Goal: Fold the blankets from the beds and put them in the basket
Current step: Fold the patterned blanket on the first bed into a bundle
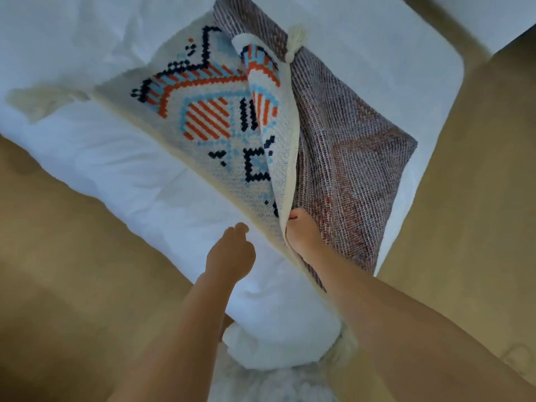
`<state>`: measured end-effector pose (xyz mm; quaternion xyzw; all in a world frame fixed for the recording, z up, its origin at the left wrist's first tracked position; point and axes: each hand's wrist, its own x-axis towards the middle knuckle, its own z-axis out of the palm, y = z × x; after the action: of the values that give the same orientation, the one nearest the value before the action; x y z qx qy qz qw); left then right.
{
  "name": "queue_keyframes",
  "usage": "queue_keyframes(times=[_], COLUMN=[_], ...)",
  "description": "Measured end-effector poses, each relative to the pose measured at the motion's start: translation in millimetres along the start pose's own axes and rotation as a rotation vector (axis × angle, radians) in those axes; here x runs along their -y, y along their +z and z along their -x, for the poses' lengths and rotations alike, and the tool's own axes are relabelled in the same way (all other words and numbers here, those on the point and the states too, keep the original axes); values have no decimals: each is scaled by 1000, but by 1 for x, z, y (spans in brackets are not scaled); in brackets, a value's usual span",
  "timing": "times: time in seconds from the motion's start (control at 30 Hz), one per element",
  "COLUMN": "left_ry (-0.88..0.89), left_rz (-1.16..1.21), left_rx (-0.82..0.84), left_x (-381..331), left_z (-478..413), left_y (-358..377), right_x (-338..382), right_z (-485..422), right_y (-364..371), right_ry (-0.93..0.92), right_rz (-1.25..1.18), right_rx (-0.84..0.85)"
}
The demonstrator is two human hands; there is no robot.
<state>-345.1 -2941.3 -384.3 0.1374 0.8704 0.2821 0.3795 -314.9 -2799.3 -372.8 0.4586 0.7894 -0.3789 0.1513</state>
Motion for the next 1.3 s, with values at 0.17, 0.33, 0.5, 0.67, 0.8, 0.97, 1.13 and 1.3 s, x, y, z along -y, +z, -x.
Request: queue_keyframes(times=[0.17, 0.33, 0.5, 0.67, 0.8, 0.97, 1.13, 1.3], left_ry=[90, 163, 206, 263, 303, 447, 580, 509], left_rz=[-128, -253, -374, -461, -393, -520, -457, -767], left_rx=[65, 58, 52, -8, -143, -184, -264, -43], left_x=[-15, -43, -87, -130, -146, -149, -132, -81], left_z=[-21, -60, -122, -197, -235, -260, -267, -271], left_y=[-25, -64, -106, -146, -172, -189, -204, -236], right_x=[15, 51, 96, 139, 172, 202, 229, 249], right_z=[-5, -32, -84, -148, -190, -214, -190, -148], right_y=[4, -6, -18, -41, -52, -43, 15, 73], right_ry=[25, -29, -9, -35, -31, -53, -328, -460], right_rz=[-221, -390, -606, -719, -779, -841, -320, 34], right_rx=[-48, -102, -108, -134, -97, -50, 78, 158])
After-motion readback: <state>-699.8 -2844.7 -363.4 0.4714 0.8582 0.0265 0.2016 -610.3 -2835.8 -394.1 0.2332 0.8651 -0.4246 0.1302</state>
